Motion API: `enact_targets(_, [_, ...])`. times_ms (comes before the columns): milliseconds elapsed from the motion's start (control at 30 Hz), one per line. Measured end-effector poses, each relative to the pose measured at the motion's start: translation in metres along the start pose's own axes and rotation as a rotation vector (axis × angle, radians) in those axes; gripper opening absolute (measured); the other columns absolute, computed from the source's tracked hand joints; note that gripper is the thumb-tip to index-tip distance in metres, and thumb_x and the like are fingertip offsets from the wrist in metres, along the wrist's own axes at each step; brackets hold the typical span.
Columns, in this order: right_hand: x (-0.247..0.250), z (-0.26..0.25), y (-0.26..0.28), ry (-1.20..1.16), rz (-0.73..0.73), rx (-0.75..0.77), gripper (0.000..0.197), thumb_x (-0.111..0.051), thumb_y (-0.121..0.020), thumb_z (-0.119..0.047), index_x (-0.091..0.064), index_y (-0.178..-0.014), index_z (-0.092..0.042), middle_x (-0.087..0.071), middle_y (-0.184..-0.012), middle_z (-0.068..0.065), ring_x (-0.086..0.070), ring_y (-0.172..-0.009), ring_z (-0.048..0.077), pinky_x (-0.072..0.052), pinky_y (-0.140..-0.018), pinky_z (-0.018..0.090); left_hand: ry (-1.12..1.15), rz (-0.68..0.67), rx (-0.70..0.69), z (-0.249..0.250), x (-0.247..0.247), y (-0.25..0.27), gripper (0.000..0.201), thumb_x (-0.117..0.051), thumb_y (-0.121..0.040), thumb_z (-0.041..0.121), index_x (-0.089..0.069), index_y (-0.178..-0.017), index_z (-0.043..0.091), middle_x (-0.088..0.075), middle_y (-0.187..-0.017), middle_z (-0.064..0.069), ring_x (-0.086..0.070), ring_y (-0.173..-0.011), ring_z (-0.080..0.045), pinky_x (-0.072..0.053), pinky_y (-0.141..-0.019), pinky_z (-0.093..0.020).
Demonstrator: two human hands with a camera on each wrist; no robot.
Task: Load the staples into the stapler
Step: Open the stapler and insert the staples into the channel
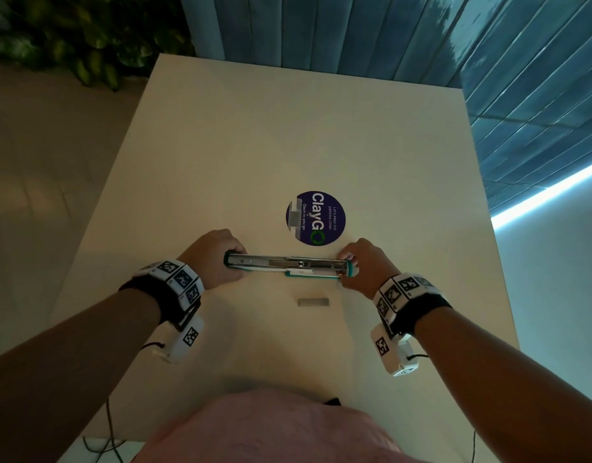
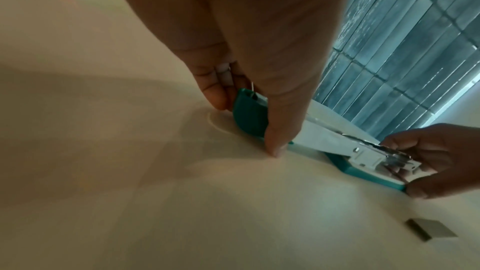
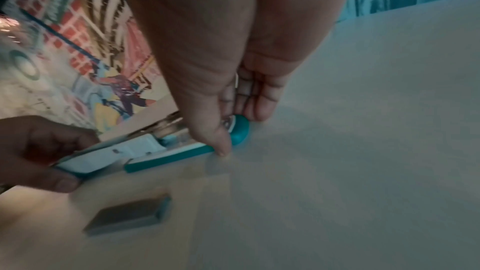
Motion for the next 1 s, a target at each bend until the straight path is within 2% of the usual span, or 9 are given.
enact_targets(100, [-0.001,-0.018,0.014,0.062,0.080,0.073,0.058,-0.075,-0.065,-0.010,-0.044,-0.114,-0.014,-0.046,-0.115,0.007,-0.043,-0.104,0.022,-0.045,-0.091,0.034,0.011,0.007,-0.007,0.000,0.000,0.001,0.022,-0.076,-0.066,0.022,-0.067,-0.085,0.018,-0.058,-0.086,-0.005,-0.054,-0.077,-0.022,-0.041,-0.067,-0.030])
enact_targets(167, [-0.005,-0.036,0.031,0.075,0.176,0.229,0.052,-0.072,-0.068,-0.016,-0.044,-0.111,-0.016,-0.048,-0.114,0.004,-0.042,-0.101,0.020,-0.043,-0.089,0.031,0.019,0.009,-0.012,0.001,0.001,0.002,0.022,-0.076,-0.066,0.022,-0.068,-0.085,0.017,-0.058,-0.086,-0.006,-0.055,-0.076,-0.022,-0.045,-0.068,-0.034])
enact_targets(233, [-0.016,-0.051,0.045,0.101,0.116,0.345,0.042,-0.067,-0.074,-0.022,-0.047,-0.110,-0.017,-0.051,-0.113,0.003,-0.044,-0.101,0.020,-0.042,-0.090,0.032,0.022,0.013,-0.015,0.000,0.001,0.002,0.024,-0.077,-0.065,0.023,-0.067,-0.086,0.017,-0.059,-0.086,-0.007,-0.055,-0.076,-0.022,-0.045,-0.068,-0.033])
enact_targets(300, [-0.032,-0.055,0.050,0.201,0.009,0.389,0.039,-0.062,-0.079,-0.022,-0.048,-0.114,-0.016,-0.052,-0.118,0.004,-0.044,-0.107,0.022,-0.041,-0.096,0.035,0.015,0.012,-0.011,-0.001,0.000,0.001,0.025,-0.078,-0.065,0.024,-0.067,-0.087,0.018,-0.058,-0.086,-0.006,-0.054,-0.077,-0.021,-0.041,-0.066,-0.027])
enact_targets(400, [-0.047,-0.047,0.045,0.260,-0.033,0.351,0.037,-0.057,-0.083,-0.018,-0.048,-0.118,-0.012,-0.052,-0.123,0.009,-0.046,-0.111,0.029,-0.044,-0.099,0.042,0.011,0.014,0.001,-0.004,-0.002,0.000,0.026,-0.078,-0.065,0.024,-0.067,-0.088,0.018,-0.057,-0.086,-0.004,-0.053,-0.076,-0.019,-0.036,-0.062,-0.015])
enact_targets(533, [-0.052,-0.037,0.038,0.286,-0.017,0.361,0.019,-0.048,-0.089,-0.014,-0.057,-0.105,-0.009,-0.058,-0.108,0.013,-0.053,-0.098,0.033,-0.052,-0.085,0.048,0.013,0.022,-0.009,-0.005,-0.003,0.000,0.028,-0.079,-0.064,0.022,-0.067,-0.088,0.016,-0.058,-0.085,-0.005,-0.053,-0.076,-0.020,-0.033,-0.062,-0.013])
enact_targets(700, [-0.043,-0.040,0.037,0.255,-0.048,0.404,0.015,-0.047,-0.091,-0.011,-0.057,-0.102,-0.009,-0.058,-0.107,0.012,-0.051,-0.100,0.029,-0.046,-0.091,0.041,0.031,0.030,-0.018,-0.005,-0.002,0.000,0.027,-0.079,-0.064,0.023,-0.067,-0.087,0.018,-0.058,-0.085,-0.004,-0.053,-0.076,-0.019,-0.037,-0.063,-0.017])
enact_targets(866, [-0.010,-0.041,0.031,0.158,0.096,0.376,0.009,-0.053,-0.085,-0.010,-0.058,-0.092,-0.011,-0.060,-0.095,0.009,-0.050,-0.088,0.025,-0.046,-0.078,0.036,0.045,0.016,-0.006,-0.002,0.000,0.001,0.026,-0.078,-0.065,0.021,-0.067,-0.088,0.016,-0.058,-0.087,-0.005,-0.054,-0.077,-0.022,-0.042,-0.070,-0.031])
enact_targets(1000, [0.001,-0.036,0.020,0.217,0.078,0.330,0.010,-0.054,-0.083,-0.009,-0.060,-0.091,-0.010,-0.060,-0.091,0.010,-0.050,-0.087,0.026,-0.049,-0.076,0.039,0.048,0.014,-0.001,-0.002,0.000,0.001,0.028,-0.078,-0.065,0.022,-0.067,-0.089,0.016,-0.057,-0.087,-0.005,-0.054,-0.078,-0.021,-0.041,-0.070,-0.031])
Point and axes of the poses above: each hand's wrist, its own y-axis away from the middle knuckle, its own x-axis out of the back of the hand, z = x × y, the point moved 1 cm from there along -y, towards the middle knuckle
